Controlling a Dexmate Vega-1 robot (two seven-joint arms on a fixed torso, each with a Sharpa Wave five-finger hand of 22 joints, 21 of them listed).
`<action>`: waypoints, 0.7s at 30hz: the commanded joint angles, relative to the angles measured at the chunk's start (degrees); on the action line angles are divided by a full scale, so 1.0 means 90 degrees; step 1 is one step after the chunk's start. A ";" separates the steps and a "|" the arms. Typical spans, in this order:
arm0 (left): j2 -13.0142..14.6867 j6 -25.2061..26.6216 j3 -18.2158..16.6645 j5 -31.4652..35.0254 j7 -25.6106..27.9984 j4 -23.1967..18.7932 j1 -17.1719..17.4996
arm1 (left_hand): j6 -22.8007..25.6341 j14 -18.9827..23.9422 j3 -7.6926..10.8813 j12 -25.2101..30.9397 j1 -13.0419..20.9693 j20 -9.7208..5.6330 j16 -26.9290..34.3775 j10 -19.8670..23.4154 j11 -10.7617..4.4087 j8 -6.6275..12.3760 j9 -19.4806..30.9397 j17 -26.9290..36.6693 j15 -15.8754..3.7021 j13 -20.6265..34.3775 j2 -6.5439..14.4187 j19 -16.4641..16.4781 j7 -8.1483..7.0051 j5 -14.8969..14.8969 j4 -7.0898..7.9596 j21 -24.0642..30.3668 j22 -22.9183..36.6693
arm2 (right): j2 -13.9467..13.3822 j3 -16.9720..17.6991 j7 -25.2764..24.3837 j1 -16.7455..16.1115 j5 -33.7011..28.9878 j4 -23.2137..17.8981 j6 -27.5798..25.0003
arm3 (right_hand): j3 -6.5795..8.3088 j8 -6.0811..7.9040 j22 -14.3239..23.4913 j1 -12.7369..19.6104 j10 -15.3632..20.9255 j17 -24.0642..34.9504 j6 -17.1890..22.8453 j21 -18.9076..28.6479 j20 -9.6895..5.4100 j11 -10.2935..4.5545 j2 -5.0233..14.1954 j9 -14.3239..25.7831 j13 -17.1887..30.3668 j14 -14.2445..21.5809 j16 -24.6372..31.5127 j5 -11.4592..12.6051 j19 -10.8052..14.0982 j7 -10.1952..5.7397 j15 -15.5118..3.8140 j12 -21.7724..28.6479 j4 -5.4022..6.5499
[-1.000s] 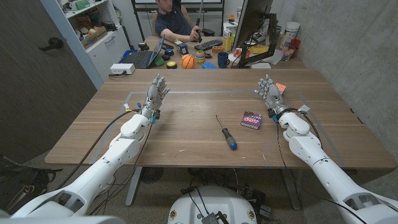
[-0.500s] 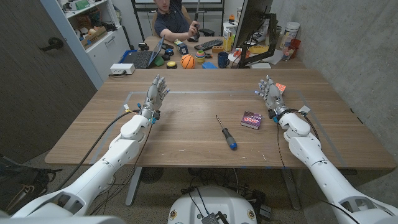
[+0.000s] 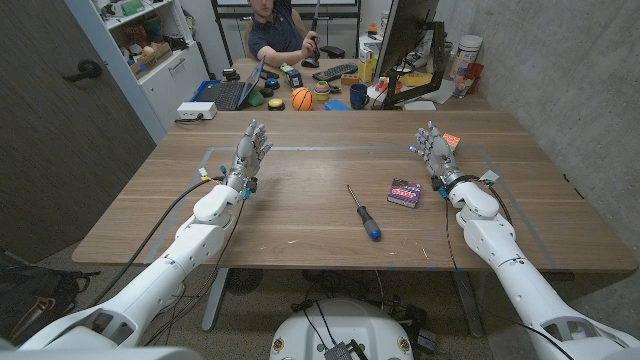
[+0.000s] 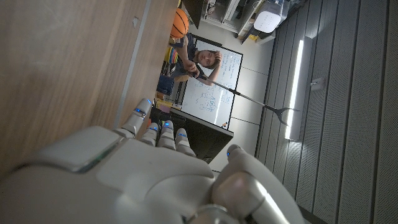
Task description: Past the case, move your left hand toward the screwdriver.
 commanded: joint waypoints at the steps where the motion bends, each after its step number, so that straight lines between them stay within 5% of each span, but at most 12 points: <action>1: -0.0033 -0.0049 -0.0007 -0.0001 -0.0003 0.0055 -0.0010 | 0.0005 0.0005 -0.0028 0.0049 0.0022 0.0108 0.0024 -0.0028 -0.0016 0.0023 0.0023 0.0023 -0.0018 0.0023 0.0088 -0.0009 -0.0023 0.0046 -0.0007 -0.0011 0.0018 | 0.0082 0.0089 0.0057 0.0024 -0.0076 0.0023 -0.0057 | -0.0011 0.0035 0.0015 0.0045 -0.0004 0.0011 -0.0051 -0.0037 -0.0004 0.0057 0.0245 0.0025 0.0027 -0.0042 0.0013 0.0036 -0.0364 -0.0021 0.0016 0.0038 -0.0012; 8: -0.0153 -0.0404 0.0008 0.0183 0.0063 0.0205 -0.0069 | 0.0045 0.0050 -0.0042 0.0065 0.0033 0.0066 0.0039 0.0024 -0.0016 0.0036 0.0023 0.0021 -0.0024 0.0023 0.0094 0.0028 -0.0050 0.0054 -0.0013 -0.0012 0.0017 | 0.0095 0.0128 0.0063 -0.0009 -0.0083 0.0016 -0.0057 | -0.0017 0.0034 0.0016 0.0046 -0.0004 0.0011 -0.0053 -0.0054 -0.0007 0.0061 0.0248 0.0025 0.0027 -0.0049 0.0007 0.0037 -0.0357 -0.0020 0.0017 0.0038 -0.0012; 11: -0.0197 -0.0751 0.0029 0.0580 0.0349 0.0227 -0.0091 | 0.0176 0.0186 -0.0064 0.0104 0.0140 0.0106 0.0067 0.0187 -0.0021 0.0068 0.0017 0.0004 -0.0050 0.0021 0.0035 0.0138 -0.0376 0.0082 -0.0109 -0.0013 0.0009 | 0.0097 0.0142 0.0068 -0.0019 -0.0090 0.0018 -0.0043 | -0.0022 0.0034 0.0016 0.0047 -0.0002 0.0011 -0.0053 -0.0067 -0.0002 0.0055 0.0249 0.0025 0.0027 -0.0045 0.0006 0.0038 -0.0354 -0.0019 0.0014 0.0038 -0.0012; 14: -0.0193 -0.1146 0.0059 0.1092 0.0617 0.0237 -0.0146 | 0.0238 0.0249 -0.0097 0.0083 0.0362 0.0311 0.0042 0.0272 -0.0050 0.0056 0.0012 -0.0010 -0.0054 0.0020 -0.0134 0.0171 -0.1019 0.0125 -0.0321 -0.0082 -0.0002 | 0.0107 0.0154 0.0085 -0.0017 -0.0087 0.0033 -0.0019 | -0.0025 0.0033 0.0016 0.0047 -0.0003 0.0010 -0.0055 -0.0075 -0.0005 0.0049 0.0250 0.0025 0.0027 -0.0046 0.0004 0.0039 -0.0350 -0.0020 0.0016 0.0038 -0.0012; 21: -0.0015 -0.1545 0.0139 0.2205 0.1098 0.0081 -0.0267 | 0.0205 0.0302 -0.0200 0.0071 0.0545 0.0476 0.0035 0.0328 -0.0171 0.0040 0.0016 -0.0004 -0.0023 0.0023 -0.0447 0.0194 -0.1174 0.0140 -0.0538 -0.0136 -0.0011 | 0.0114 0.0160 0.0120 0.0002 -0.0101 0.0067 0.0023 | -0.0035 0.0034 0.0017 0.0046 0.0003 0.0011 -0.0052 -0.0096 -0.0005 0.0051 0.0250 0.0024 0.0027 -0.0039 0.0003 0.0040 -0.0342 -0.0024 0.0014 0.0040 -0.0011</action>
